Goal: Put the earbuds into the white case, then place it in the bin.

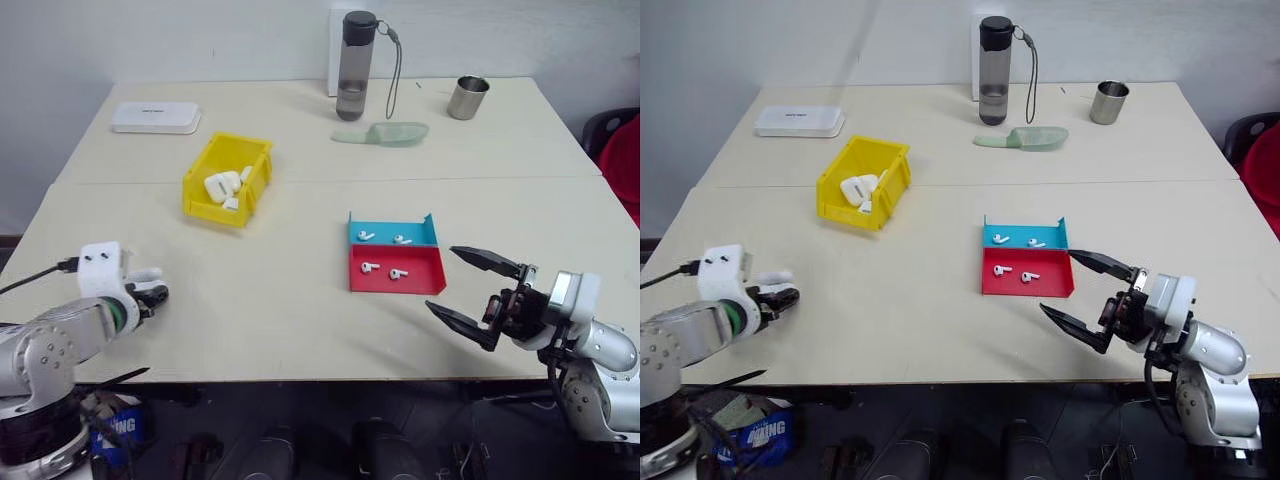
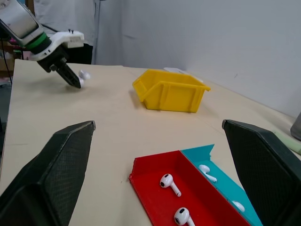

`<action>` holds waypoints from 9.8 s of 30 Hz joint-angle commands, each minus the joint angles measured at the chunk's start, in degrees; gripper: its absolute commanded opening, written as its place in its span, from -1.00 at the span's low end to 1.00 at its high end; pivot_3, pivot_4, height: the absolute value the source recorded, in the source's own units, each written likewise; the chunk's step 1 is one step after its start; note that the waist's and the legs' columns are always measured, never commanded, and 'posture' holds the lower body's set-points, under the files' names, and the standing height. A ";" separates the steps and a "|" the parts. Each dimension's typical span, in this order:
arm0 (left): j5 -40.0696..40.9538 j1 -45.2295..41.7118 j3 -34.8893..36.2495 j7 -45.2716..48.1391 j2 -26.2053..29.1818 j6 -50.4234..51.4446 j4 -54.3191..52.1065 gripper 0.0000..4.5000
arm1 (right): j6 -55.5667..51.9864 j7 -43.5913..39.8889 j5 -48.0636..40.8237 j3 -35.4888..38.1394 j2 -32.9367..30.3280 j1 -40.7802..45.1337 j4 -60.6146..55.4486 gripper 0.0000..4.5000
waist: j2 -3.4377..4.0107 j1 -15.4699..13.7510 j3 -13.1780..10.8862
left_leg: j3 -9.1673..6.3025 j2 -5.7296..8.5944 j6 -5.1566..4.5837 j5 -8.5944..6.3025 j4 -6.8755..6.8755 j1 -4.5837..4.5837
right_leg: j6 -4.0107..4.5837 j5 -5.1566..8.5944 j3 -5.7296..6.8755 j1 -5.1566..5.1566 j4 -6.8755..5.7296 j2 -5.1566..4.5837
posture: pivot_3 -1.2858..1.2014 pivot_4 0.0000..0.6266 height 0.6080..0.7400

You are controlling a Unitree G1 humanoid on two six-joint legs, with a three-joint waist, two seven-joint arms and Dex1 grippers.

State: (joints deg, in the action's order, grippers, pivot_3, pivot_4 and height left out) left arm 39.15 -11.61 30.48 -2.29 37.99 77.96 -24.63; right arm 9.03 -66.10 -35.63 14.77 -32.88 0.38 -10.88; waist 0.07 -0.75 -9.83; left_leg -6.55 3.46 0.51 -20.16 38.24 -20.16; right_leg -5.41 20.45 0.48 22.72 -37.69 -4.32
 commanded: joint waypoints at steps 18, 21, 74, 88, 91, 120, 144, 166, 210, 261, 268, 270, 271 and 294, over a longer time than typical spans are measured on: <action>5.50 2.10 -21.81 67.47 -16.58 -59.75 4.55 0.23 | 8.17 0.24 5.78 19.33 -4.48 -19.84 3.59 1.00 | 0.09 -0.70 -0.06 | 0.07 0.02 -0.16 0.04 -0.01 0.00 | -0.05 -0.03 0.09 -0.28 0.35 -0.01 | 0.03 -0.52 1.00; 0.64 1.39 -26.71 71.88 -19.14 -66.72 10.26 0.23 | 9.57 2.26 9.43 21.19 -4.64 -24.12 8.54 1.00 | 0.08 -0.73 -0.06 | 0.14 0.03 -0.17 0.03 -0.02 0.04 | -0.05 -0.03 0.06 -0.30 0.35 0.01 | 0.03 -0.52 1.00; -0.66 13.25 -30.84 68.05 -19.91 -77.79 4.54 0.23 | -42.70 -4.11 37.08 -42.04 -15.59 48.24 12.75 -0.07 | 0.04 -0.54 -0.08 | 0.55 -0.11 -0.40 -0.16 0.16 -0.24 | -0.18 -0.10 -0.46 0.08 0.64 0.15 | 0.03 -0.52 1.00; -0.09 14.13 -30.30 67.76 -18.83 -78.08 4.56 0.23 | -41.55 -6.65 40.65 -42.46 -12.72 48.81 15.44 -0.07 | 0.04 -0.48 -0.08 | 0.55 -0.11 -0.40 -0.16 0.15 -0.24 | -0.18 -0.10 -0.46 0.10 0.62 0.15 | 0.03 -0.52 1.00; -0.07 14.32 -30.15 67.75 -18.70 -78.17 4.56 0.23 | -41.02 -6.94 41.23 -42.38 -12.40 48.81 16.19 -0.07 | 0.04 -0.47 -0.08 | 0.55 -0.11 -0.40 -0.16 0.15 -0.23 | -0.18 -0.10 -0.47 0.10 0.62 0.15 | 0.03 -0.52 1.00; 10.65 1.75 -26.92 69.50 -20.67 -72.12 10.18 0.23 | -33.75 -10.68 1.25 -7.95 -4.89 34.52 -1.47 -0.80 | -0.02 -0.48 -0.13 | 0.38 -0.12 -0.38 -0.18 0.18 -0.25 | -0.30 -0.17 -0.27 0.04 0.60 0.15 | 0.03 -0.52 1.00; 14.01 -8.57 -28.00 65.83 -25.62 -62.38 8.84 0.23 | -30.15 10.47 -12.57 -15.63 20.49 32.95 -12.76 -0.80 | -0.02 0.93 -0.12 | 0.18 -0.10 -0.28 -0.22 0.38 -0.23 | -0.30 -0.17 -0.12 0.10 0.22 0.14 | 0.03 -0.52 1.00; 14.19 -7.90 -27.57 62.98 -26.75 -62.41 5.93 0.23 | -23.39 5.77 -8.27 -17.65 18.46 28.04 -7.15 -0.80 | -0.01 0.88 -0.12 | 0.17 -0.10 -0.28 -0.22 0.35 -0.22 | -0.29 -0.17 -0.12 0.09 0.25 0.14 | 0.03 -0.52 1.00; 11.26 -8.11 -29.18 63.70 -33.66 -68.12 8.77 0.23 | -30.30 8.24 -14.35 -17.16 16.80 37.19 -7.87 -0.80 | -0.02 0.84 -0.12 | 0.17 -0.10 -0.28 -0.22 0.34 -0.23 | -0.29 -0.17 -0.10 0.08 0.29 0.13 | 0.03 -0.52 1.00; 12.17 -7.25 -27.50 63.23 -31.44 -69.30 9.71 0.23 | -37.26 8.44 -14.77 -9.05 1.08 34.16 -11.06 -0.01 | -0.07 -0.37 -0.15 | 0.19 -0.12 -0.31 -0.22 0.24 -0.26 | -0.30 -0.17 -0.09 -0.03 0.62 0.14 | 0.03 -0.52 1.00; 12.01 -7.71 -27.63 63.41 -31.37 -68.89 9.64 0.23 | -34.23 7.38 -14.22 -10.99 6.63 35.69 -9.21 -0.98 | -0.06 -0.50 -0.15 | 0.17 -0.12 -0.31 -0.22 0.23 -0.26 | -0.30 -0.17 -0.07 -0.03 0.63 0.14 | 0.03 -0.52 1.00; 11.93 -7.62 -27.79 63.30 -31.41 -68.78 9.33 0.23 | -33.63 7.03 -13.71 -11.62 7.72 36.07 -8.56 -0.98 | -0.06 -0.48 -0.15 | 0.15 -0.12 -0.31 -0.22 0.23 -0.26 | -0.30 -0.17 -0.05 -0.03 0.63 0.14 | 0.03 -0.52 1.00; 11.91 -7.57 -27.85 63.27 -31.42 -68.74 9.23 0.23 | -33.44 6.89 -13.51 -11.82 8.03 36.19 -8.36 -0.98 | -0.07 -0.48 -0.15 | 0.15 -0.12 -0.31 -0.22 0.22 -0.26 | -0.30 -0.17 -0.05 -0.03 0.63 0.13 | 0.03 -0.52 1.00; 12.59 -3.86 -26.48 65.03 -28.40 -68.83 7.30 0.23 | -31.96 0.56 -8.13 -1.23 -7.23 17.28 -6.30 -0.58 | -0.09 -1.38 -0.17 | -0.09 0.01 -0.41 -0.27 0.08 -0.31 | -0.30 -0.17 0.18 -0.17 0.87 0.00 | 0.03 -0.52 1.00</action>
State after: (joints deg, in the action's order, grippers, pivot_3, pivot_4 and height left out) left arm 50.32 -15.92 3.95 61.54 9.31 9.25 -15.06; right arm -26.26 -62.79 -45.29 10.36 -38.30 19.14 -16.66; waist -0.02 -2.13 -10.00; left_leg -6.57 3.46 0.09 -20.42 38.26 -20.47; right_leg -5.70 20.27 0.65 22.56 -36.77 -4.31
